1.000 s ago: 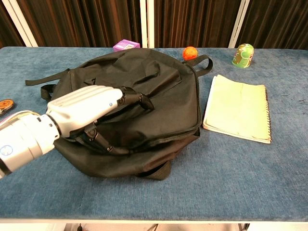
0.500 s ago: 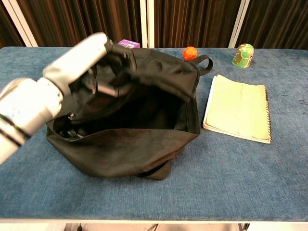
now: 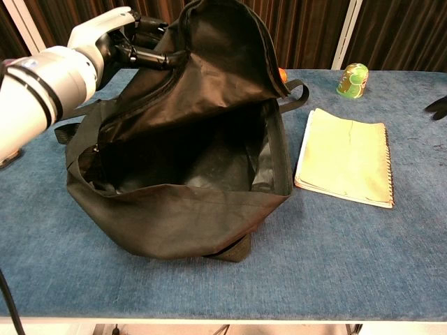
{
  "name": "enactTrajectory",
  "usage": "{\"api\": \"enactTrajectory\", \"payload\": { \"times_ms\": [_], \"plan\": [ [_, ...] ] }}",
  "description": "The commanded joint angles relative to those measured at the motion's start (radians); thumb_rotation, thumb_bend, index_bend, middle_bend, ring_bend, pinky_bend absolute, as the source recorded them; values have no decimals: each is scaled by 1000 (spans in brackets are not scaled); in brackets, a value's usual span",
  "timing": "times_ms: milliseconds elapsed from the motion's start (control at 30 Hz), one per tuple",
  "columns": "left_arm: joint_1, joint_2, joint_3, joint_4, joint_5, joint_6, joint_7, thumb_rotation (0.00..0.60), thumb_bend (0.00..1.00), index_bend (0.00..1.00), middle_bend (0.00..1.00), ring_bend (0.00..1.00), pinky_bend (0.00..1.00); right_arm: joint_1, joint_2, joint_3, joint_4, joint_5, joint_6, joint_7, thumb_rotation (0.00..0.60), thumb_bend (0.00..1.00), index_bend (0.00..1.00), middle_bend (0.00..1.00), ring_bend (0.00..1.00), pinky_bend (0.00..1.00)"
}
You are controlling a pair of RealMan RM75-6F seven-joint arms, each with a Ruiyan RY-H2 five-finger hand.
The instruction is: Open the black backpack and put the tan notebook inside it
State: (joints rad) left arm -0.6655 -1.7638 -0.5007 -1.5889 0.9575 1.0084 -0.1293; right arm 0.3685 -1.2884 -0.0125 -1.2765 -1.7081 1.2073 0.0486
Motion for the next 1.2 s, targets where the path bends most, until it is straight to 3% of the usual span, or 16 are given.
{"api": "enactTrajectory", "payload": {
  "times_ms": [33,200,1200],
  "plan": [
    [-25,43,-47,-51,-115,-60,-19,600,429,604,643,492,407,60,-61,-6,49,-15,-79,-64,600,282,170,217,46,177],
    [-25,59,-35,-65,-151,-73,-39,600,428,602,638,475,388,112,-120,-11,100,-17,-145,-88,600,175,172,214,46,185],
    [-50,85,2,-69,-187,-96,-122,600,434,601,624,475,381,203,-294,-32,341,-5,-142,-14,600,176,173,216,48,185]
  ]
}}
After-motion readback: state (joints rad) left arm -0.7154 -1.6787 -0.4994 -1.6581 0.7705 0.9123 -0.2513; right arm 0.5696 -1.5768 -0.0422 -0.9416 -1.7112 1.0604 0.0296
